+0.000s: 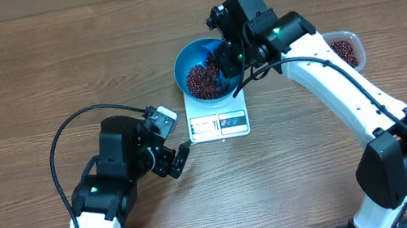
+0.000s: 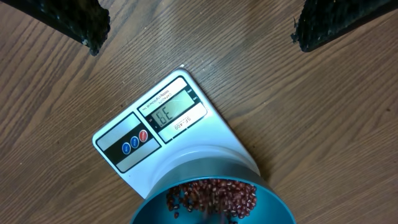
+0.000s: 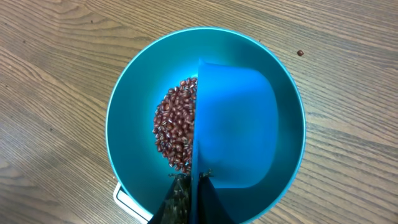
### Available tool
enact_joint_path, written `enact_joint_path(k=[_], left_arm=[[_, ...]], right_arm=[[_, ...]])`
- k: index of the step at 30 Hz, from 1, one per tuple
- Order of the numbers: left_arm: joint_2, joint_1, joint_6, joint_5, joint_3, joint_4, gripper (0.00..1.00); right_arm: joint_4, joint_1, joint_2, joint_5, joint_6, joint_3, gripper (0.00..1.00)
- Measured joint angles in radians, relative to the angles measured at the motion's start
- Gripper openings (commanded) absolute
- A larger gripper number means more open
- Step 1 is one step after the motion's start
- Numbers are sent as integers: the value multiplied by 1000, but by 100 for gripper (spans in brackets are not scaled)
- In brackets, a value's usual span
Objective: Scoop item into bowl and weigh 150g on scale
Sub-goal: 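Tip the scoop with the right gripper to pour beans into the bowl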
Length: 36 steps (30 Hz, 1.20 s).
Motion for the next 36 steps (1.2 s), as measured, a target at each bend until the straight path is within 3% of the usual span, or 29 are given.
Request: enact_joint_path(k=[36], left_arm=[[0,0,0,0,0,0,99]], right_arm=[[0,0,0,73,-31,0,4]])
